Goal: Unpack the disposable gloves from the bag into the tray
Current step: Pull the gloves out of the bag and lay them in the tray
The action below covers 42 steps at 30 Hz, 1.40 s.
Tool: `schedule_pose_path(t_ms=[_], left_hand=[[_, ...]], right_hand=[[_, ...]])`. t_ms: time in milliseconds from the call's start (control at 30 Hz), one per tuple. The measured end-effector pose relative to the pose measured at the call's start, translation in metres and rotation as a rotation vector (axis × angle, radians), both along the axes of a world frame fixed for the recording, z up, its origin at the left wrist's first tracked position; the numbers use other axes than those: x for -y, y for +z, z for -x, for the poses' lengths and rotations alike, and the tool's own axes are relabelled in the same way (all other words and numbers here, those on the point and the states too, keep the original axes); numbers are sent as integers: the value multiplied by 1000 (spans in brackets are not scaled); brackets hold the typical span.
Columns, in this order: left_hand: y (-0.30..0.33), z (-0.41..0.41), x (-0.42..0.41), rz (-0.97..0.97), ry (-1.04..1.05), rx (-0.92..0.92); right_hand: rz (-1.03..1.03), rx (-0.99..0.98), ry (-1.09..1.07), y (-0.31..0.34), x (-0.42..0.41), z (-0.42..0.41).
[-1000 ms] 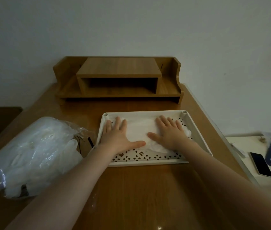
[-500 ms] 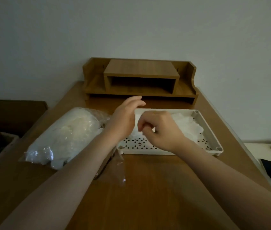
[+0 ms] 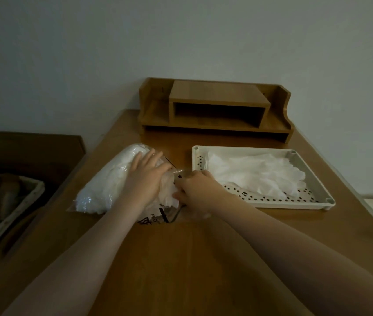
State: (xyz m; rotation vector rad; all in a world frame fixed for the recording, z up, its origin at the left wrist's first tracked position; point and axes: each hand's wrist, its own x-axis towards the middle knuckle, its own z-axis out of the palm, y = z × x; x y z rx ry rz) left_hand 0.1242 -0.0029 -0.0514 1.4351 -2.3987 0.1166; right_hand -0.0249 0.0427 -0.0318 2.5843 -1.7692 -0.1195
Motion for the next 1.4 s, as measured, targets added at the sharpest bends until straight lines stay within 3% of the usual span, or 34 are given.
schedule_pose_path(t_ms=[100,233,367,500,633,767,967,1100,1200,1300,1400], left_hand=[[0,-6,12,18,42,9],[-2,-5,25,-8,50,-12],[-4,2,30,-59,22,-212],[-2,4,28,-125,-6,-367],[2,7,29,-178,35,-337],[8,17,30,-237,138,-240],[13,24,18,-171,184,-156],[33,43,0,56,-219,-358],[59,68,-24,-118,-482,-694],[85,99,-39,-372,-560,-839],[94,120,-38,-394,-472,-965]], right_hand=[[-50,34,-83,-2,12,-14],[-46,323,-326,-8,32,-28],[-25,488,-467,-12,42,-36],[-14,969,-475,-3,35,-23],[-10,1458,-498,14,18,11],[-24,1738,-506,25,10,36],[-172,2445,-575,48,2,67],[-316,2670,-406,53,0,87],[-378,2666,-241,57,-1,95],[-264,2365,-150,61,1,103],[-174,2057,-72,65,2,115]])
